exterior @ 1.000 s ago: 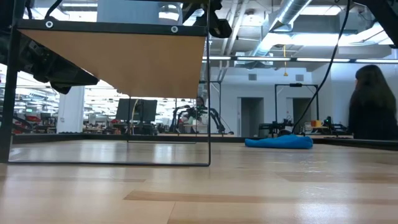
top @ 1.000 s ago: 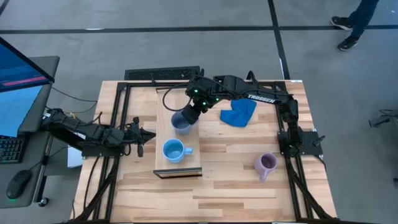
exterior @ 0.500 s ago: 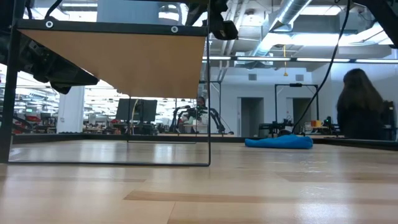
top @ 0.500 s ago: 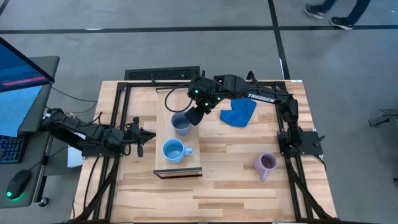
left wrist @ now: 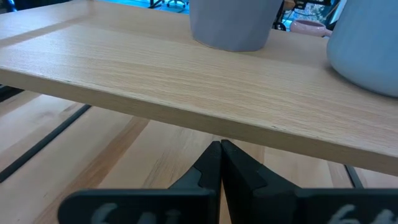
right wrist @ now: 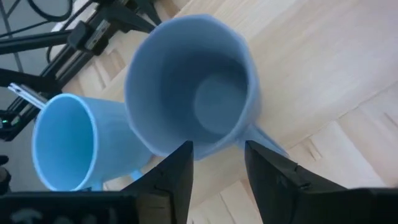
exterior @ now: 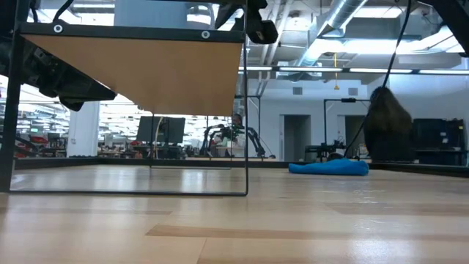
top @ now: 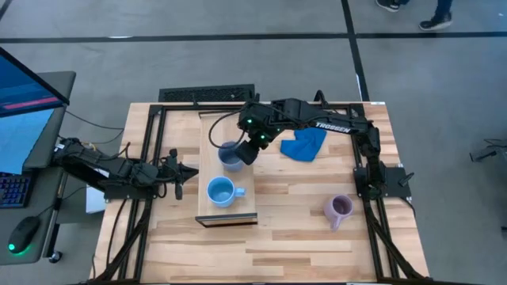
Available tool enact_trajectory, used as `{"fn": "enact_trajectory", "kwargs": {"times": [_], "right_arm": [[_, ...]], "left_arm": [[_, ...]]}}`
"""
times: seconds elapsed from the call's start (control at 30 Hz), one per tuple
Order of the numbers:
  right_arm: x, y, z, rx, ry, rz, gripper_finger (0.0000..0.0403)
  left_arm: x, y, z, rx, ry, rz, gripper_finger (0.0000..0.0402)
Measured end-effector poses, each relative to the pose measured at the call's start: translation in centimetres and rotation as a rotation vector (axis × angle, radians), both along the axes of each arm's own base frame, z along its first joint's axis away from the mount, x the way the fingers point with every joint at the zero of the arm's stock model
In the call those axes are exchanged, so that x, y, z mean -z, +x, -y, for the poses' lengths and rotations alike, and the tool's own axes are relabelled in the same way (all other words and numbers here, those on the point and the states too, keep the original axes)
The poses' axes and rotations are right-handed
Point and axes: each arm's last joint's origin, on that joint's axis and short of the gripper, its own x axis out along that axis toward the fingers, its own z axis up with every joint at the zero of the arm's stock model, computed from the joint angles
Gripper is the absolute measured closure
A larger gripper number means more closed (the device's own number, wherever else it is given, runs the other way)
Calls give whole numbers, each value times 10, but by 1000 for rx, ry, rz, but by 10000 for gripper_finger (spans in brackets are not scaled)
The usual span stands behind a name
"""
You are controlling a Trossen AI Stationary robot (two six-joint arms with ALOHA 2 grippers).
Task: Stack small to large cups/mugs on shelf
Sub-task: Put the blue mug on the shelf, then put the light purple mug on the shelf
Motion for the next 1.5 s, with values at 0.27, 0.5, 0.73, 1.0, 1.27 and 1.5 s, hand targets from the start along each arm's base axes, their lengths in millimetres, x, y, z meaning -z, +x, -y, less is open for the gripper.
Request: {"fn": "enact_trajectory", "kwargs": {"times": [0.27,0.5,0.73,1.0,1.27,1.5], "right_arm": [[-4,6,-5,-18,22,65,239],[-4,6,-5,-28,53,73,241],[-1,2,-7,-18,59,22,244],[-2,4,-9,-26,56,42,244],[11,17,-11,-47,76,43,244],[45,39,-12,-126,180,-1,244]], "left_arm": [[0,0,0,0,-1,0,401],[0,0,0,0,-1,0,401],[0,0,0,6,-4,0,401],[0,0,0,7,-4,0,401],[0,0,0,7,-4,0,401],[1,0,0,8,-3,-8,401]]}}
